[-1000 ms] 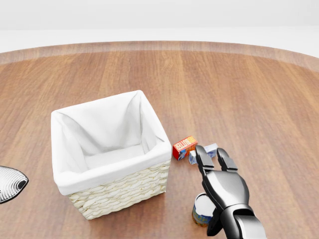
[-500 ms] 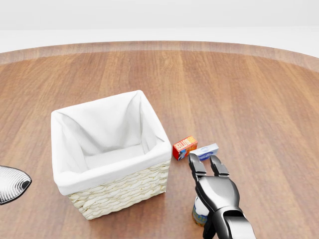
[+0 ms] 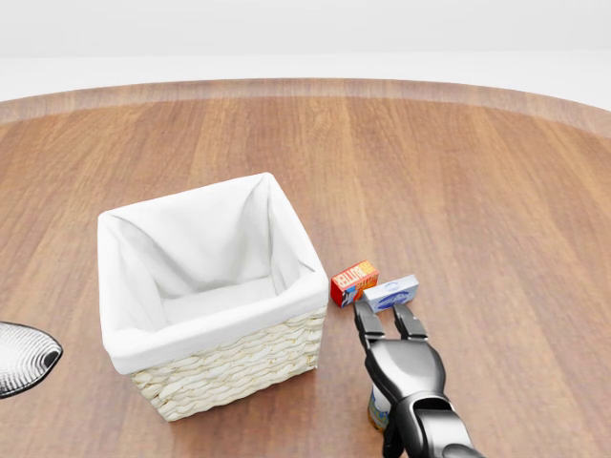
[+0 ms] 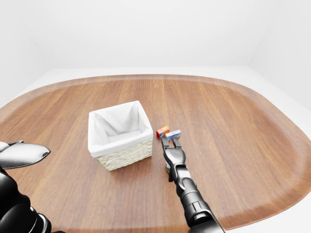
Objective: Pick up the alphabet soup and put it in the basket.
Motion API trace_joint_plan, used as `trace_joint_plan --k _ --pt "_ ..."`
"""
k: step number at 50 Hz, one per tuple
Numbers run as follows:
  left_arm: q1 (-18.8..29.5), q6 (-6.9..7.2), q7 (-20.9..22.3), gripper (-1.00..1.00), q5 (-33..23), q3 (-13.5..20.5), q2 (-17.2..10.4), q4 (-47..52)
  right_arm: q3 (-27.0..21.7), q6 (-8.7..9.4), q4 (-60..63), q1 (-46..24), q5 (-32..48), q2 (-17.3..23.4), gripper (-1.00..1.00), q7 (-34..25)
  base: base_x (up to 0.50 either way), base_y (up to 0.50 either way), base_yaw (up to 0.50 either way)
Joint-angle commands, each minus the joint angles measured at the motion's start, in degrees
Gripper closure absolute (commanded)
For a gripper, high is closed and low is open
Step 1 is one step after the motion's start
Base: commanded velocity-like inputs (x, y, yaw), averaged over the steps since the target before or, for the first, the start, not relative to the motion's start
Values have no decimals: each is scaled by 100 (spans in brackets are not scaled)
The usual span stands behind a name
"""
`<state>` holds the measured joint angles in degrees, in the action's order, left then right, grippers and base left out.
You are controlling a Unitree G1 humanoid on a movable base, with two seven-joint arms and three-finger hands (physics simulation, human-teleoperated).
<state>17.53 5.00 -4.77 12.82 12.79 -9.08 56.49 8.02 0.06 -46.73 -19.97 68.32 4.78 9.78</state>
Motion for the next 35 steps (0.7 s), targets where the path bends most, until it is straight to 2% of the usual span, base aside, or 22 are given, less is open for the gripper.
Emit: trace_joint_plan --k 1,15,16,17,18,19,35 --pt "25 0 -3 -100 -23 5 11 21 90 -9 -580 -234 -25 -76 -100 238 0 0 0" --pt "14 0 -2 -100 -73 -22 4 5 152 -5 -817 -287 63 -112 -100 419 0 0 0" --pt "3 0 0 -100 -82 -27 9 4 157 -34 -941 -284 58 -125 -74 489 0 0 0" --pt "2 0 6 -100 -86 -26 9 -10 158 -49 -978 -290 55 -127 -12 523 0 0 0" --pt "-3 0 13 -100 -88 -21 13 -29 153 -59 -1014 -303 47 -123 74 557 0 0 0" --pt "-4 0 14 -100 -87 -18 15 -26 150 -64 -1002 -301 36 -119 100 559 0 0 0" --pt "-27 0 66 -100 -134 -60 21 -15 214 -44 -1339 -450 143 -158 98 798 0 0 0"
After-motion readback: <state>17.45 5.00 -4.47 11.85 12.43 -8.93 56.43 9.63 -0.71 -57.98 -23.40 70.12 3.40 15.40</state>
